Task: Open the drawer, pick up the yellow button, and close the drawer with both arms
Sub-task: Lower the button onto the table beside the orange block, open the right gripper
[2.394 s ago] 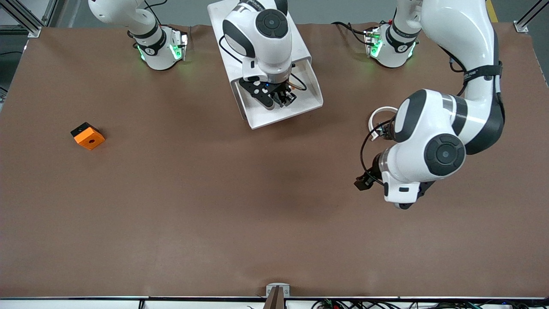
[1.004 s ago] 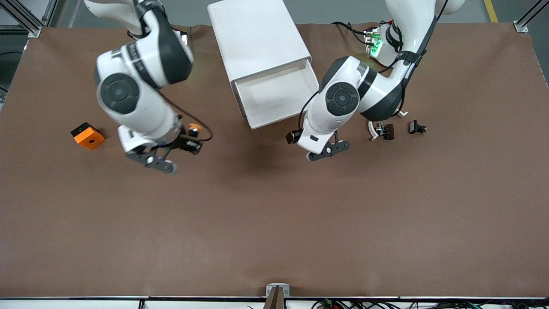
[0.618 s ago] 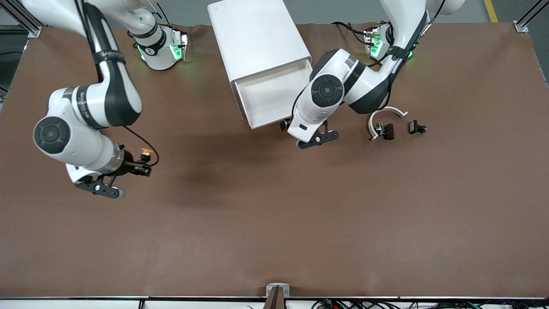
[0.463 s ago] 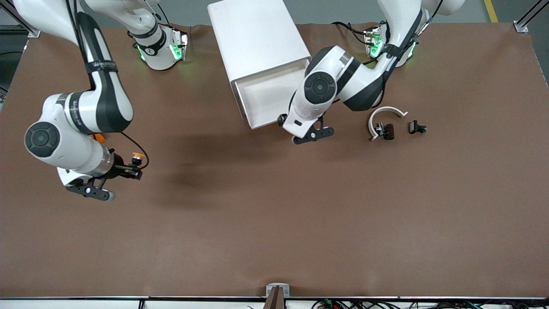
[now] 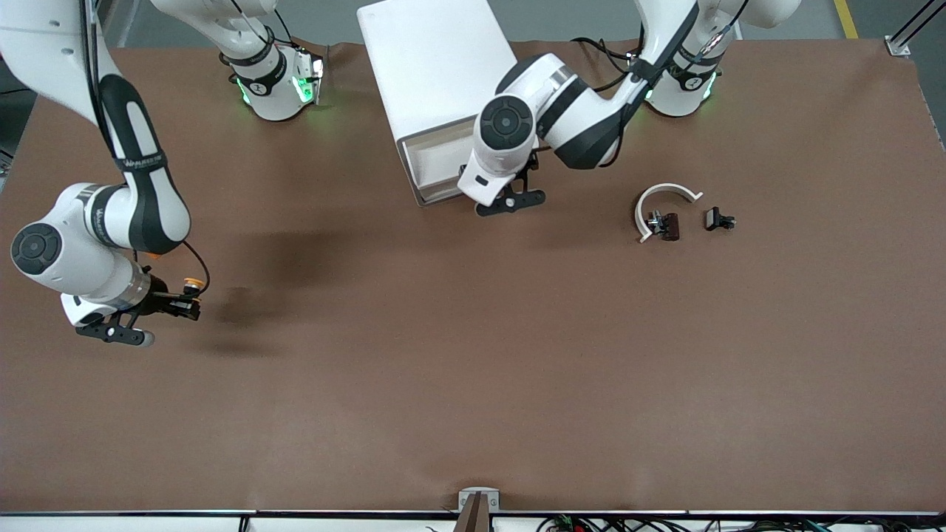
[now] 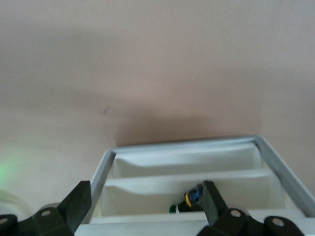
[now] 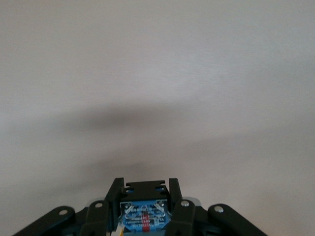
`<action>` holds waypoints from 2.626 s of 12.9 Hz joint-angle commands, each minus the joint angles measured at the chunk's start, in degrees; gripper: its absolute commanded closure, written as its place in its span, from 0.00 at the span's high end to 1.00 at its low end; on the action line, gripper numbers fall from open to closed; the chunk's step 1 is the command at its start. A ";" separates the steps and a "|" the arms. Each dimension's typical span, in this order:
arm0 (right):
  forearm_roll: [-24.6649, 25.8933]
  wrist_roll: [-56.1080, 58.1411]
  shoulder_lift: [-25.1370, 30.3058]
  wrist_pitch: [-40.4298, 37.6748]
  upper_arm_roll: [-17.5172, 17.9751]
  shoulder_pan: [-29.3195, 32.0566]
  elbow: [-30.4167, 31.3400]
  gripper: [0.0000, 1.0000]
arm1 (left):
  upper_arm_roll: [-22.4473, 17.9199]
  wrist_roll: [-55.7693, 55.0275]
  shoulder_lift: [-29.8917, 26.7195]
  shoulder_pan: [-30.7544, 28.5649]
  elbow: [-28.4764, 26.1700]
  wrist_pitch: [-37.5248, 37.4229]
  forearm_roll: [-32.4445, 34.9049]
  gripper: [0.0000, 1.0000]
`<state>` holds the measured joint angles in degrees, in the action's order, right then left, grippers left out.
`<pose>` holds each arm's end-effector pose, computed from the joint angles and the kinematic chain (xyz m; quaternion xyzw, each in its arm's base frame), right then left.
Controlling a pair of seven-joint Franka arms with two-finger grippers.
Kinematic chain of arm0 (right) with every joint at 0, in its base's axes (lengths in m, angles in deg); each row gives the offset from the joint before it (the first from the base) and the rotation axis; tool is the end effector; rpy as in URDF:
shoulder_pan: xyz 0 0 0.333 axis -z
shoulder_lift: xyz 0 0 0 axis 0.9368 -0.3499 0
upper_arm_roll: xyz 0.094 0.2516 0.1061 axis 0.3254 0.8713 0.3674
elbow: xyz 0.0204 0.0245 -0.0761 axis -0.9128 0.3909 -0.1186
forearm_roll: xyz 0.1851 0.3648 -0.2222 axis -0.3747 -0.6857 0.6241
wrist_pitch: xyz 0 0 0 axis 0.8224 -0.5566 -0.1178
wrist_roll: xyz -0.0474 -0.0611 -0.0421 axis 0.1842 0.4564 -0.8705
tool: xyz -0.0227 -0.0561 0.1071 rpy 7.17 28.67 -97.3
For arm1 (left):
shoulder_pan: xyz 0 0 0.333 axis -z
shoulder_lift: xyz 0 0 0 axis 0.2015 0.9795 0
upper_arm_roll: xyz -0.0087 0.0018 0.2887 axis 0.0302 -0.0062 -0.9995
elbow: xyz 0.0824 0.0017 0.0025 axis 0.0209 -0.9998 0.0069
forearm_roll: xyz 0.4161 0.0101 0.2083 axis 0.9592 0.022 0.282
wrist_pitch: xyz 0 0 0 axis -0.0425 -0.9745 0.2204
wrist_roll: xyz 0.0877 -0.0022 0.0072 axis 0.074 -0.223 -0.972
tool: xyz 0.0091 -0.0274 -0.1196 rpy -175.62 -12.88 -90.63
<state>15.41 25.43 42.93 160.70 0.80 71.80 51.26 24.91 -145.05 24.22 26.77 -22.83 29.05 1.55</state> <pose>0.6522 -0.1018 0.1569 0.9954 -0.0948 0.0092 0.0134 0.4240 -0.5332 0.2744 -0.9800 -0.0974 0.1730 0.0146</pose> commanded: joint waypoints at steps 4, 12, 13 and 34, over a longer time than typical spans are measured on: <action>0.41 4.42 -6.21 8.20 1.34 3.43 -0.82 0.00 | 3.91 -1.48 -1.44 0.10 -1.06 -2.72 -3.25 1.00; -0.39 4.43 -10.61 8.73 1.78 3.52 -4.60 0.00 | 5.06 -1.57 0.49 0.89 -0.97 -3.07 -7.48 1.00; -0.39 4.43 -10.61 8.73 1.78 3.43 -4.60 0.03 | 5.06 -1.65 0.93 1.15 -0.71 -2.98 -7.49 1.00; 1.19 -2.51 12.16 -52.23 1.69 -4.04 -28.65 1.00 | 4.70 16.51 -2.57 -33.37 14.15 -2.89 21.08 1.00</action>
<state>15.53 23.39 54.66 113.11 2.70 67.77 27.01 28.76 -133.43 23.99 -3.42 -8.64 26.81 21.69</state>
